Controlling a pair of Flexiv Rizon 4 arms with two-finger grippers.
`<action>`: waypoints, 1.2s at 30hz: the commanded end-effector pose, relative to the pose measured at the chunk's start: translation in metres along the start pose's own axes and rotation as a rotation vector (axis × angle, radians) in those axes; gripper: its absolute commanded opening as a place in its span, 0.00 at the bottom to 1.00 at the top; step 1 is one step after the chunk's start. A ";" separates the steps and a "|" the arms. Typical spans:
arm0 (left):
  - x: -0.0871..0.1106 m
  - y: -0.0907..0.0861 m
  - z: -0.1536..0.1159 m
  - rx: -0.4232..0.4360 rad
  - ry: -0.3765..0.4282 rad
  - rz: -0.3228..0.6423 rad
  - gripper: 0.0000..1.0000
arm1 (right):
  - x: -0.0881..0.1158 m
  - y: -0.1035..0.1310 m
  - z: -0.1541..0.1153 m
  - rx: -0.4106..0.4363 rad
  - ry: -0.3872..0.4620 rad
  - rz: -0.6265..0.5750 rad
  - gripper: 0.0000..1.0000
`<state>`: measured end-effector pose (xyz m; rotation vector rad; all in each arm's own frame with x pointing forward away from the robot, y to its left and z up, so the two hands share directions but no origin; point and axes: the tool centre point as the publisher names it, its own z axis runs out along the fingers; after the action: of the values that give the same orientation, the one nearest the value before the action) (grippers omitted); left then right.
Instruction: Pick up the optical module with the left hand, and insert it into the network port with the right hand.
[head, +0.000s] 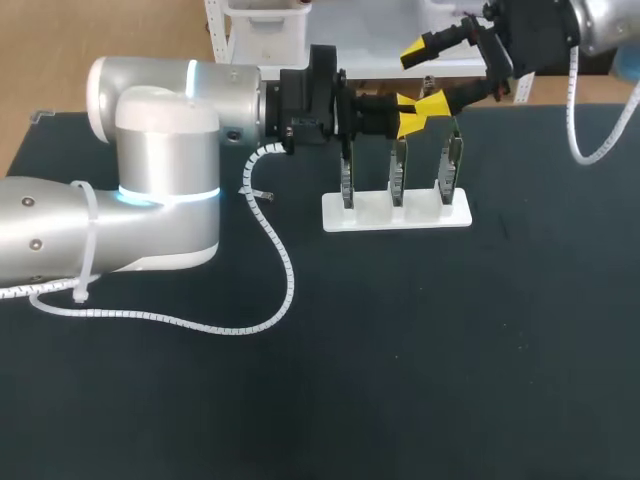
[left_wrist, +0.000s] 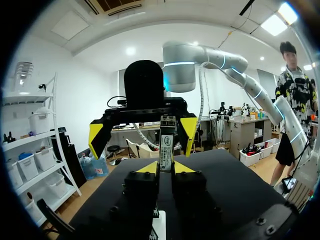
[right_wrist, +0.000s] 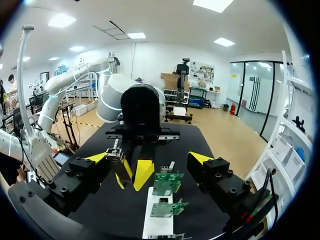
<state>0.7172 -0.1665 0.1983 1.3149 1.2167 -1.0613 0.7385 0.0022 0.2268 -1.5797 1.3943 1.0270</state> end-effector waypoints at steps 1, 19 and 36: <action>0.001 0.000 0.000 0.000 -0.004 0.003 0.00 | 0.000 -0.002 0.000 -0.003 -0.002 -0.001 1.00; 0.001 0.000 0.000 0.000 -0.004 0.003 0.00 | 0.000 -0.002 0.000 -0.003 -0.002 -0.001 0.00; 0.001 0.000 0.000 0.000 -0.004 0.003 0.00 | 0.000 -0.002 0.000 -0.003 -0.002 -0.001 0.00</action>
<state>0.7257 -0.1650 0.1974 1.3095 1.2156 -1.0597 0.7314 0.0018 0.2272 -1.5828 1.3932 1.0336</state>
